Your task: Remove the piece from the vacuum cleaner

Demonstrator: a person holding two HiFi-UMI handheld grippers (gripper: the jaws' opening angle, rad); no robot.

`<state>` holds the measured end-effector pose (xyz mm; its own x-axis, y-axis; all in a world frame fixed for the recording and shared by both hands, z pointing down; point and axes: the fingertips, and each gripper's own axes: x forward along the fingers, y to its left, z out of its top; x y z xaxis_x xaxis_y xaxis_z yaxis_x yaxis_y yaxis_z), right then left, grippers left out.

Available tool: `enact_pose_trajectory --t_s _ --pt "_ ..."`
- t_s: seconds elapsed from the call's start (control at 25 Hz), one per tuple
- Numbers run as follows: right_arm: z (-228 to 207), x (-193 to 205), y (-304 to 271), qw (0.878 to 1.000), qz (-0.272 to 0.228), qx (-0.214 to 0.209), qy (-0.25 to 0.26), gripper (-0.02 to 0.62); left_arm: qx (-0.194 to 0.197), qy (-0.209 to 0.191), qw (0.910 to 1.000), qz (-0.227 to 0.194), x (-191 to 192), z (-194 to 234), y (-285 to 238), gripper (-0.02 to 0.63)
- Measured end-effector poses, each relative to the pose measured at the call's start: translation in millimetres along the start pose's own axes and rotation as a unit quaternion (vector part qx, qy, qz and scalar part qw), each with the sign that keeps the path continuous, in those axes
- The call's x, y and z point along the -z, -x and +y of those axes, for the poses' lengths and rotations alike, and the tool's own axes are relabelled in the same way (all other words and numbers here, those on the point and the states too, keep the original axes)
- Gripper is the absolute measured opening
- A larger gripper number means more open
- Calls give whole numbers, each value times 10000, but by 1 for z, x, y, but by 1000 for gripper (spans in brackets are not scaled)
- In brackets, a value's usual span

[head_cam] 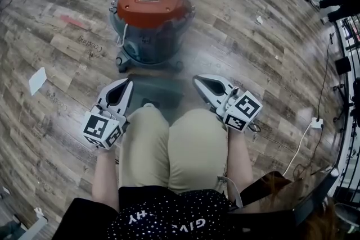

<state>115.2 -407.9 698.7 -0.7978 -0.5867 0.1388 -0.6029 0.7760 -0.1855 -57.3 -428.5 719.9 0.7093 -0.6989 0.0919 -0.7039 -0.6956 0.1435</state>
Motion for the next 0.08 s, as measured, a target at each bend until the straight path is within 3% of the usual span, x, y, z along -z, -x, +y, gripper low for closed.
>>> enact_pose_trajectory --t_s 0.08 --pt "1 0 2 10000 0 8 -4 9 25 13 10000 24 1 -1 -1 8"
